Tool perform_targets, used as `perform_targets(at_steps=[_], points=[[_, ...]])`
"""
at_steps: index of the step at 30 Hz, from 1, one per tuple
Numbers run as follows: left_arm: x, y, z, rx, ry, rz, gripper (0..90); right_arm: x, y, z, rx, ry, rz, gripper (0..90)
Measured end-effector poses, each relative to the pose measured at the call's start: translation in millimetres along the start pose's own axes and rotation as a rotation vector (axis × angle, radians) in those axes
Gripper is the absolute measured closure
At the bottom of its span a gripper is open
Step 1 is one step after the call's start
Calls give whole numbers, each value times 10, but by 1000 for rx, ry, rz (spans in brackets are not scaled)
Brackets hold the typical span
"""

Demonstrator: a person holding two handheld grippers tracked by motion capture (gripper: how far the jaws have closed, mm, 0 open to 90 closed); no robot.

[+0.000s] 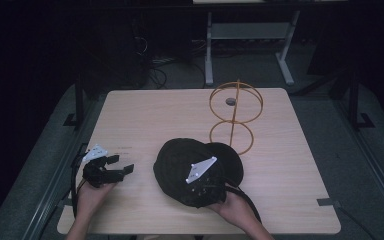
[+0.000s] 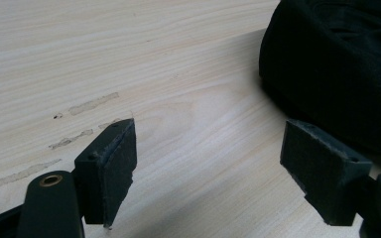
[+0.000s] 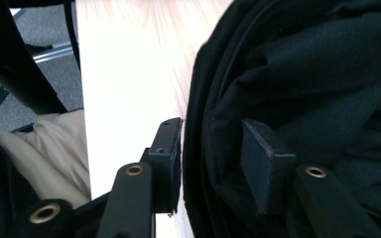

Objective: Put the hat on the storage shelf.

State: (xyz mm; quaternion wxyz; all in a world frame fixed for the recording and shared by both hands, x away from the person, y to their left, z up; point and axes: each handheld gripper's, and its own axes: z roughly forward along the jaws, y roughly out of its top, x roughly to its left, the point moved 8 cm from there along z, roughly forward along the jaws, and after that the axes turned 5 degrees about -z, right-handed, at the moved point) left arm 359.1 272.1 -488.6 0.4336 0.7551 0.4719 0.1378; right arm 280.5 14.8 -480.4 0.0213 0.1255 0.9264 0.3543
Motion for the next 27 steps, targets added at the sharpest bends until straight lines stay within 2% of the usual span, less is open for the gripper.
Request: perform_targets(at_steps=[2, 3, 5, 15, 21, 24, 27], points=[[-1, 0, 0, 0, 0, 0, 220, -2, -15, 15, 8, -1, 0, 603], [-1, 0, 1, -1, 0, 0, 220, -22, -32, 32, 16, -7, -21, 608], [0, 1, 5, 2, -1, 1, 219, -13, -44, 48, 30, -11, -13, 620], [-9, 0, 8, 2, -6, 2, 219, 2, -90, 146, 64, -17, -37, 654], [-18, 1, 15, 3, -8, 5, 220, 27, -101, 151, 65, -3, -51, 761], [-23, -4, 21, 7, -11, 5, 219, 26, -94, 142, 60, -8, -68, 781], [-26, 0, 23, 7, -12, 4, 220, 29, -80, 100, 46, -5, -62, 794]])
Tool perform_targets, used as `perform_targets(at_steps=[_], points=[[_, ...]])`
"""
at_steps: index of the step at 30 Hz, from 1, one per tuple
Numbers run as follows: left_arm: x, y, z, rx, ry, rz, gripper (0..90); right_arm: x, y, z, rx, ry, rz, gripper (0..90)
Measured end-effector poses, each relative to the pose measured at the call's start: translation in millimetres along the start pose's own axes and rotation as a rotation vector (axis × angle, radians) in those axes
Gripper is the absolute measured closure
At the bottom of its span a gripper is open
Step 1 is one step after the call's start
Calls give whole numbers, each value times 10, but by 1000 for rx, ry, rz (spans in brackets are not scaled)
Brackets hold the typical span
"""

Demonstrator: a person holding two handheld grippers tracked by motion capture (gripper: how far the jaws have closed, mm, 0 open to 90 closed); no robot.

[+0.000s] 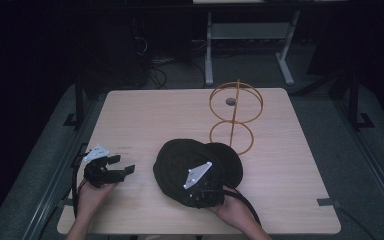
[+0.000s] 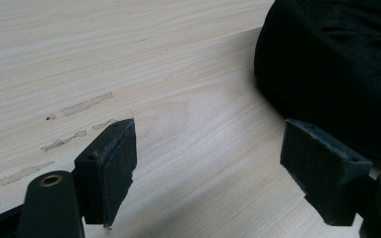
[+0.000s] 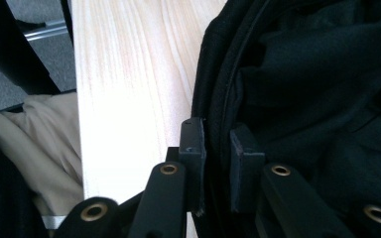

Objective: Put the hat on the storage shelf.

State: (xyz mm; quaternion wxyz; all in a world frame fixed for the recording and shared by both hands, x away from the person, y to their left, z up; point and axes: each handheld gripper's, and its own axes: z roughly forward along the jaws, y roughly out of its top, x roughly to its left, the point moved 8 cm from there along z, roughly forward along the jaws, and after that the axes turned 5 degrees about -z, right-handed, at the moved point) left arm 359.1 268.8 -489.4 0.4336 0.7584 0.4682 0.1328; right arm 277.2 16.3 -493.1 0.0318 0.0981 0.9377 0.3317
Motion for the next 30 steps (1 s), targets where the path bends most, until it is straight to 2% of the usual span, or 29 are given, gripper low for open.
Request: perform_targets(at_steps=[4, 5, 7, 10, 12, 15, 19, 24, 30], points=[[-13, 7, -1, -7, -4, 6, 228, -15, 35, -97, -20, -7, -5, 796], [-24, 10, -3, -8, -8, 9, 228, -18, 68, -166, -35, -17, 2, 796], [-31, 13, -3, -10, -9, 10, 228, -25, 90, -196, -54, -21, 1, 796], [-56, 24, -1, -19, -17, 12, 228, -21, 137, -294, -77, -15, 11, 797], [-87, 22, 10, -15, -28, 19, 228, -29, 184, -400, -119, 1, 17, 797], [-118, 18, 21, -10, -35, 26, 228, -42, 202, -466, -145, 14, 24, 796], [-200, 33, 31, -18, -56, 39, 228, -81, 235, -628, -210, 34, 54, 795], [-354, 82, 25, -45, -87, 65, 228, -122, 260, -778, -254, 37, 72, 794], [-482, 107, 42, -46, -123, 84, 228, -146, 296, -933, -293, 32, 86, 795]])
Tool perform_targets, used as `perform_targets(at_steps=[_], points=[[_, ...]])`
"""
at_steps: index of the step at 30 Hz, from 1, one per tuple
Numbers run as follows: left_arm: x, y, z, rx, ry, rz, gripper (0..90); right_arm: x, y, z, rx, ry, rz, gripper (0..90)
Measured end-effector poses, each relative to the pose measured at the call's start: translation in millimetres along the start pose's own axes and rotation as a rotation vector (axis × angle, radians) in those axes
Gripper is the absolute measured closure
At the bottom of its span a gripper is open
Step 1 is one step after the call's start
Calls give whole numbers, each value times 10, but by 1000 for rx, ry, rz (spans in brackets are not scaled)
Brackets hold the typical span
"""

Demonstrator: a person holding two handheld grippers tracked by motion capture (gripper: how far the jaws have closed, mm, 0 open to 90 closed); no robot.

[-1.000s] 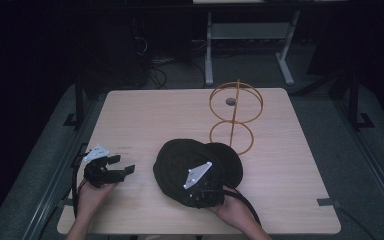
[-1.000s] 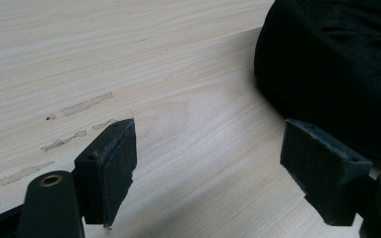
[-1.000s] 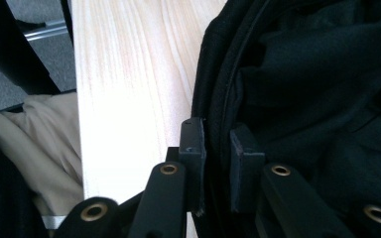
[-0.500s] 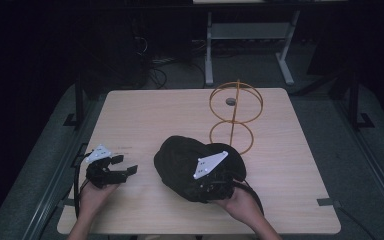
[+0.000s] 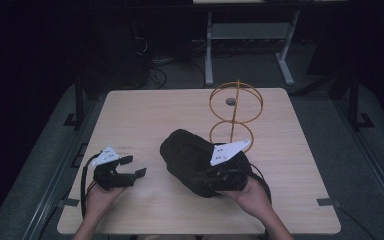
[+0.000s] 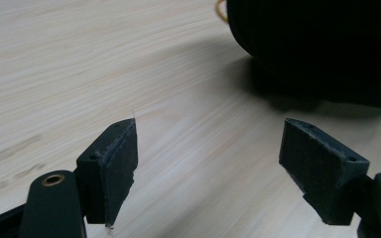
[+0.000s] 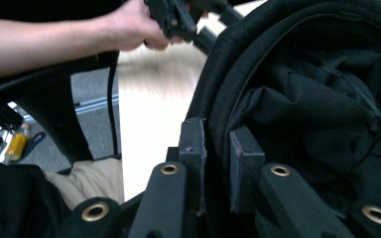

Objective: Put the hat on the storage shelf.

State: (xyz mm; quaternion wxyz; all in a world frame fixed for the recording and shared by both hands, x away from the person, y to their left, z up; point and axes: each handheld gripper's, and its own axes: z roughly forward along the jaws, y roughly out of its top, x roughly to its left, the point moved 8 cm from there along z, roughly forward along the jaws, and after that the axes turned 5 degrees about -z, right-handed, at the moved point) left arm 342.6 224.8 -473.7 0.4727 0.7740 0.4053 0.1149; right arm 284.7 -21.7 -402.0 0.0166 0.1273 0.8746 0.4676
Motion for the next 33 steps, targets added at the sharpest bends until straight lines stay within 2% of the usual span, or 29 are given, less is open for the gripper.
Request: perform_targets(at_steps=[2, 11, 15, 17, 22, 26, 27, 28, 29, 30, 33], points=[[-63, 32, 15, -9, -17, 4, 228, -8, 52, -75, -20, -2, -1, 795], [-445, 269, 87, -43, -113, 101, 228, -10, 186, -240, -30, -13, -19, 794], [-559, 409, 93, -76, -148, 107, 227, -1, 218, -286, -35, -15, -26, 795], [-597, 470, 86, -99, -158, 112, 226, 11, 235, -316, -38, -13, -27, 794], [-620, 626, 89, -121, -165, 128, 217, 58, 273, -380, -45, -7, -52, 794], [-650, 723, 128, -123, -177, 152, 204, 112, 299, -448, -55, 0, -69, 794], [-659, 758, 149, -127, -196, 150, 204, 112, 299, -448, -55, 0, -69, 794], [-659, 758, 149, -127, -196, 150, 202, 130, 306, -467, -57, 6, -73, 794], [-666, 778, 163, -135, -213, 144, 193, 142, 310, -475, -59, 11, -79, 794], [-680, 801, 177, -150, -248, 137, 193, 142, 310, -475, -59, 11, -79, 794], [-703, 828, 221, -151, -293, 132, 192, 172, 322, -499, -64, 21, -94, 794]])
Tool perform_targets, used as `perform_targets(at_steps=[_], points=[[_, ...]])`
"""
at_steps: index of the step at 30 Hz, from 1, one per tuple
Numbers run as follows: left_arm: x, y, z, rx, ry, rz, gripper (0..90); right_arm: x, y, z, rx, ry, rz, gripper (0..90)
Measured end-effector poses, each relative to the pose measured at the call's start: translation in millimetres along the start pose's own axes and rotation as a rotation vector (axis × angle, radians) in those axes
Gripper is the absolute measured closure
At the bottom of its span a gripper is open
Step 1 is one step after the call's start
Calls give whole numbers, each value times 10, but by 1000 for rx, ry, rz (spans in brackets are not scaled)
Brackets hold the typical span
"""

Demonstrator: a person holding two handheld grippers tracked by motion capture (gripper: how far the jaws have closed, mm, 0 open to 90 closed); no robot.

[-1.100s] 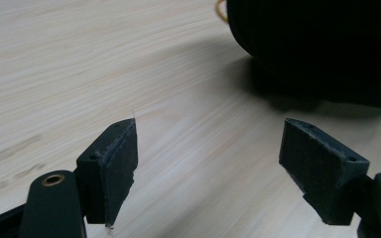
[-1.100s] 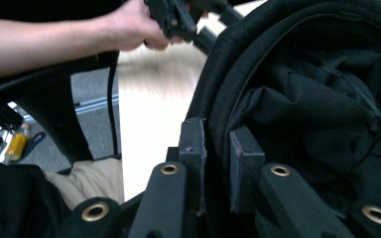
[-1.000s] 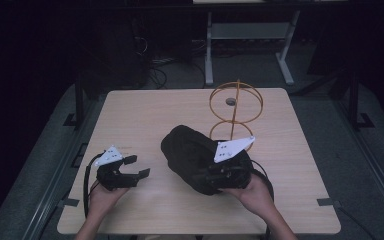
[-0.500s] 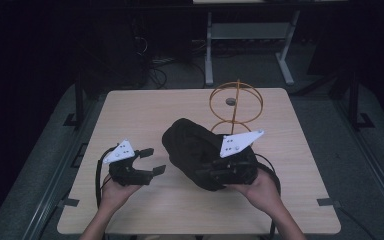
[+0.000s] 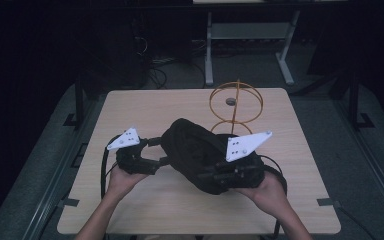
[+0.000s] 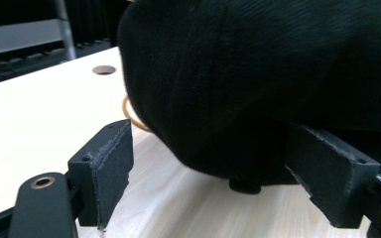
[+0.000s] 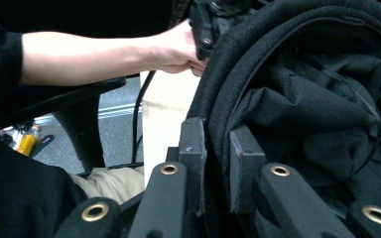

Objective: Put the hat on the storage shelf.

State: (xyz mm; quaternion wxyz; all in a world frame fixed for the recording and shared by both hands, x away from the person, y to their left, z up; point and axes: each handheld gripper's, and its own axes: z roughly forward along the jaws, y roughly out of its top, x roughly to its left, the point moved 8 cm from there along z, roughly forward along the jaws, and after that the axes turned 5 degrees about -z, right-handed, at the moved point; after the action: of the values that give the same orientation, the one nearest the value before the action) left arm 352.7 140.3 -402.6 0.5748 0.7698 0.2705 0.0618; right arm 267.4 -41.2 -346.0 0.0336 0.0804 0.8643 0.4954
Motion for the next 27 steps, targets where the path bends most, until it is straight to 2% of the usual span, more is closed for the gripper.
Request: perform_targets(at_steps=[3, 5, 7, 10, 14, 17, 22, 27], points=[[-2, 14, 35, -7, -47, -25, 263, 24, 15, -13, -11, 22, -7, 794], [-25, 26, 46, -11, -104, -54, 397, 42, 20, -19, -17, 38, -13, 795], [-48, 47, 53, -23, -129, -56, 526, 53, 21, -14, -14, 42, -16, 795], [-66, 64, 64, -15, -112, -30, 697, 51, 12, -16, -14, 43, -22, 796], [-86, 106, 49, -16, -114, -12, 851, 38, -13, -42, -20, 43, -14, 796], [-88, 136, 37, 0, -99, 7, 860, 22, -36, -50, -26, 45, -4, 796], [-99, 231, -29, 3, -90, 12, 865, -14, -77, -76, -50, 52, 20, 784], [-125, 407, -132, -5, -73, 26, 866, -81, -130, -112, -77, 45, 49, 763]])
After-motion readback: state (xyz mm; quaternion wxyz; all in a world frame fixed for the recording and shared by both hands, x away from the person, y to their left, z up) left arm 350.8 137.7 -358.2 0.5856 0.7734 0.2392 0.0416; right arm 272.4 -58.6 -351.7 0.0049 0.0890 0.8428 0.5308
